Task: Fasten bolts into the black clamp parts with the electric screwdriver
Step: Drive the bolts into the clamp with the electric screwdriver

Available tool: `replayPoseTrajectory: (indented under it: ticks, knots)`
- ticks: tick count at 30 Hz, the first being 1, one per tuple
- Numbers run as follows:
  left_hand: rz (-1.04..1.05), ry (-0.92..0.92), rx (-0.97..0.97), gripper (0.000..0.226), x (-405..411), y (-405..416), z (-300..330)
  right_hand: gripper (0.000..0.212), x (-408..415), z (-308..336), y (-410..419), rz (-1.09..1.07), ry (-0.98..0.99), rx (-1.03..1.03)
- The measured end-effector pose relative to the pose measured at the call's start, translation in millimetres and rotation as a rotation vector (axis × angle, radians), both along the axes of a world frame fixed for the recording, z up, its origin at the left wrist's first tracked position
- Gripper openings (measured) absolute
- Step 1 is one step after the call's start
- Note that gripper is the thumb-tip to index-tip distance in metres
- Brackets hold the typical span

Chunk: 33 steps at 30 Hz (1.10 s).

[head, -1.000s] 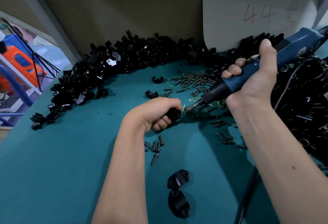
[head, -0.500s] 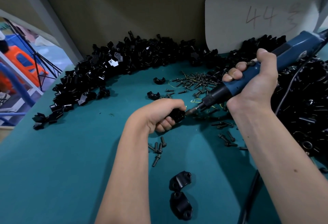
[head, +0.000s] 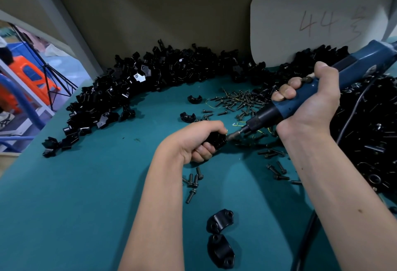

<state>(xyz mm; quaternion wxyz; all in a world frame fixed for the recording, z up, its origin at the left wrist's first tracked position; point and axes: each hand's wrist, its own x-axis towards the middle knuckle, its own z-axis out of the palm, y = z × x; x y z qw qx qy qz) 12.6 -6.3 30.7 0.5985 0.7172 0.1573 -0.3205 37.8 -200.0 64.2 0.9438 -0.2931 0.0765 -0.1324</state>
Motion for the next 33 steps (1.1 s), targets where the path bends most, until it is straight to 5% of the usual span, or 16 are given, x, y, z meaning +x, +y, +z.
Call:
replayPoseTrajectory:
  ticks: [21,26,31,33]
  knots:
    - [-0.066,0.003,0.02,0.032,-1,-4,2,0.031,-7,7,4,0.008,-0.14,-0.102]
    - [-0.047,-0.105,0.0,0.025,-2,-4,-1,0.025,-7,8,2,-0.024,-0.048,-0.057]
    - [-0.044,-0.292,-0.289,0.026,-5,3,-1,0.035,-12,19,-14,0.105,-0.042,0.147]
    - [-0.012,-0.391,-0.217,0.026,-4,7,-2,0.036,-14,19,-19,0.114,-0.065,0.095]
